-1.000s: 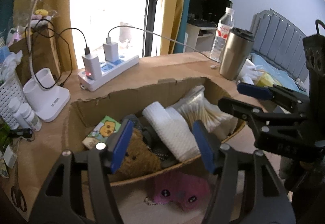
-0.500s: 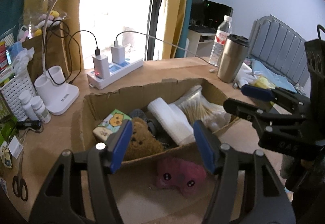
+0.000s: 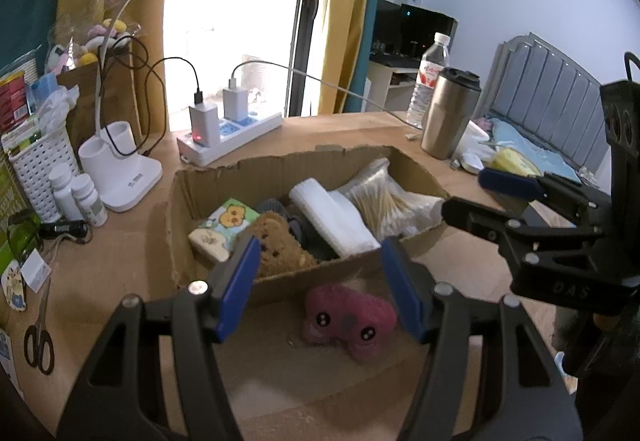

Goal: Organize soft objects
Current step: 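Move both open tools from the box toward the pink plush and bubble wrap, then grasp the pink plush toy with the left tool while the right tool grasps the bubble wrap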

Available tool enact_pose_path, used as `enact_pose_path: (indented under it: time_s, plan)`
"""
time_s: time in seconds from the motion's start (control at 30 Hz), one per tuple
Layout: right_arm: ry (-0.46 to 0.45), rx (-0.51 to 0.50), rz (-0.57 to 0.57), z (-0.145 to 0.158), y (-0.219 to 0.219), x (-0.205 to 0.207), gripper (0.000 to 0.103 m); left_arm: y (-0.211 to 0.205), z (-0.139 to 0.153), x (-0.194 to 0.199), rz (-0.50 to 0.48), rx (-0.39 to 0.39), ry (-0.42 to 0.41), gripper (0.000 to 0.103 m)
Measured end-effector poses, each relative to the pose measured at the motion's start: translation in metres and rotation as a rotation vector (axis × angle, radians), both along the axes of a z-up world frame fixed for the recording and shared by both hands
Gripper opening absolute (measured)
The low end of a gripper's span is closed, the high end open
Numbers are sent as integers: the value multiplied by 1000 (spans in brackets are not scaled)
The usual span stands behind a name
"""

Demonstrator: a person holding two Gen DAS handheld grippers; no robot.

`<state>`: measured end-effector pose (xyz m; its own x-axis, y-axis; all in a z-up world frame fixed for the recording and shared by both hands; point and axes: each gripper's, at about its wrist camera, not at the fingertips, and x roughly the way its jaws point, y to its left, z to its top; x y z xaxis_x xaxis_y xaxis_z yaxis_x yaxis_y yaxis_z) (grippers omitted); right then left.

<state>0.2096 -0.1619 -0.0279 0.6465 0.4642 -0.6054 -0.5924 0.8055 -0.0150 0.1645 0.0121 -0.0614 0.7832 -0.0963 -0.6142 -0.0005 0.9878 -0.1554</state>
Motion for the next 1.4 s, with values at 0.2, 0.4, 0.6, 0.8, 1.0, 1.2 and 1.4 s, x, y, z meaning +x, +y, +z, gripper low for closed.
enact_pose_path:
  time_s: [0.2, 0.4, 0.6, 0.8, 1.0, 1.2, 1.4]
  plan:
    - [9, -5, -8, -4, -4, -9, 70, -2, -4, -11, -1, -1, 8, 64]
    - [30, -6, -23, -12, -12, -12, 70, -3, -11, -16, 1, -5, 25, 64]
    - [58, -8, -31, -23, -17, -13, 70, -9, -21, -17, -7, -6, 53, 65]
    - [96, -16, -31, -39, -19, -10, 70, -12, -34, -12, -15, -13, 90, 65]
    - [142, -20, -21, -55, -19, -3, 70, -16, -48, -5, -18, -18, 130, 65]
    - [192, -26, 14, -71, -10, 3, 70, -18, -58, 3, -15, -23, 165, 65]
    - [215, -39, 36, -80, -5, 7, 70, -21, -64, 11, -24, -25, 189, 65]
